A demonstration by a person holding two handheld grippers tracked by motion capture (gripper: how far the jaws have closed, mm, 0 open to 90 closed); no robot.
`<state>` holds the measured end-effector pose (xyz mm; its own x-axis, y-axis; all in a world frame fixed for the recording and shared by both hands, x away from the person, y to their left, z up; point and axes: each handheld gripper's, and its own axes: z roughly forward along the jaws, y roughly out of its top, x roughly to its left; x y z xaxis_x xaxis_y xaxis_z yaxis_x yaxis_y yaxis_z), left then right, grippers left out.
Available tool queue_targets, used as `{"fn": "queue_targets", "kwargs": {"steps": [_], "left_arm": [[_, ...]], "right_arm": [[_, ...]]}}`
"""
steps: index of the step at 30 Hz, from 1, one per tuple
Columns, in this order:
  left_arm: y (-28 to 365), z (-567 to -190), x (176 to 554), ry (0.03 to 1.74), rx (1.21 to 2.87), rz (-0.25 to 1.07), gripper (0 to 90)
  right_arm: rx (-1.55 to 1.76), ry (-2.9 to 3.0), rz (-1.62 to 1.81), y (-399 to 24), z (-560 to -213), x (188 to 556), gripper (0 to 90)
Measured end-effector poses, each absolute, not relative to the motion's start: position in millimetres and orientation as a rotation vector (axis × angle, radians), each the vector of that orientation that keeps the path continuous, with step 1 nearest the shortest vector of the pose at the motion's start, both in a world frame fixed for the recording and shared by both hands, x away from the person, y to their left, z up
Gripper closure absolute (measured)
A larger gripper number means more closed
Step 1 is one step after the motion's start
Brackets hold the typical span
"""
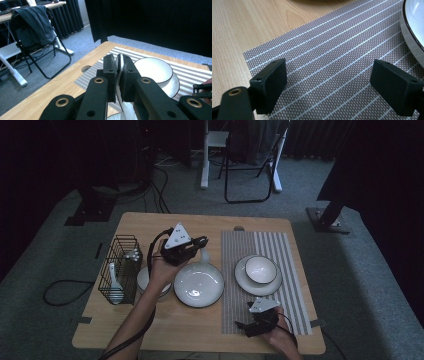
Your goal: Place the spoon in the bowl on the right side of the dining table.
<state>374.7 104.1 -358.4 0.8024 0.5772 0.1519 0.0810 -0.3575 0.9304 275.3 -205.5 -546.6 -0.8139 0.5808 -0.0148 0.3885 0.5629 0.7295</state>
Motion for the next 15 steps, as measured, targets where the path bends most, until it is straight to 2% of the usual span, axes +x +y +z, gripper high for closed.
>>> {"fn": "queue_targets", "kwargs": {"steps": [15], "left_arm": [[85, -354, 387, 0.475, 1.898, 0.539, 85.4]], "right_arm": [[0.819, 2.540, 1.086, -205, -549, 275, 12.1]]}}
